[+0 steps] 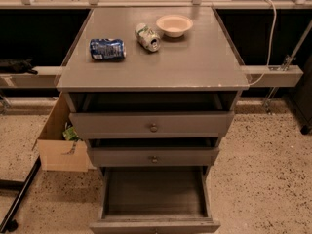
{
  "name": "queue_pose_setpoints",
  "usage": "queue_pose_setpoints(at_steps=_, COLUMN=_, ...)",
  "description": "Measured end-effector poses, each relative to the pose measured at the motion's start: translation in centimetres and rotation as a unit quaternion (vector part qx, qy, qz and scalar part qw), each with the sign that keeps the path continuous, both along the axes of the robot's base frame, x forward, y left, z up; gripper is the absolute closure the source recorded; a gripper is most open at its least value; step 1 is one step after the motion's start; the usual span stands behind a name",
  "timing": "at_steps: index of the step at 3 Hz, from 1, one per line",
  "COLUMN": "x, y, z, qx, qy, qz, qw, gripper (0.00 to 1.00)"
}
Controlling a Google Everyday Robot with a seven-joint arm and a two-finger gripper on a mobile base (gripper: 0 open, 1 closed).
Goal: Close bottom drawer
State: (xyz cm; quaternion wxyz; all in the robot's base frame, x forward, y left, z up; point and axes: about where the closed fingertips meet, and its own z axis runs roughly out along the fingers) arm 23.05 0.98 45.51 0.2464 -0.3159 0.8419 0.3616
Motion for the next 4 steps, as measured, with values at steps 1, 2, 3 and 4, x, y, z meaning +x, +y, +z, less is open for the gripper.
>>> queue_pose_setpoints(at_steps=1, x=-0.1, y=-0.1, z=-0.5, qx=-0.009, qy=0.006, qz=-0.006, qw=0.9999, gripper=0.0)
queue_pose_setpoints(at_steps=2, x=0.8, y=-2.2, z=-0.5, qx=-0.046, qy=0.021, qz=-0.055, qw=0.9972, gripper=0.0)
queue_pose_setpoints(at_steps=3, x=1.0, y=-5.7, z=1.3, qx=-0.098, qy=0.011, qz=-0.148, qw=0.9841, gripper=0.0)
queue_pose_setpoints(at_steps=4, x=0.1, y=-9.2, z=5.4, qx=-0.163, qy=-0.089, qz=-0.231, qw=0.9552, gripper=0.0)
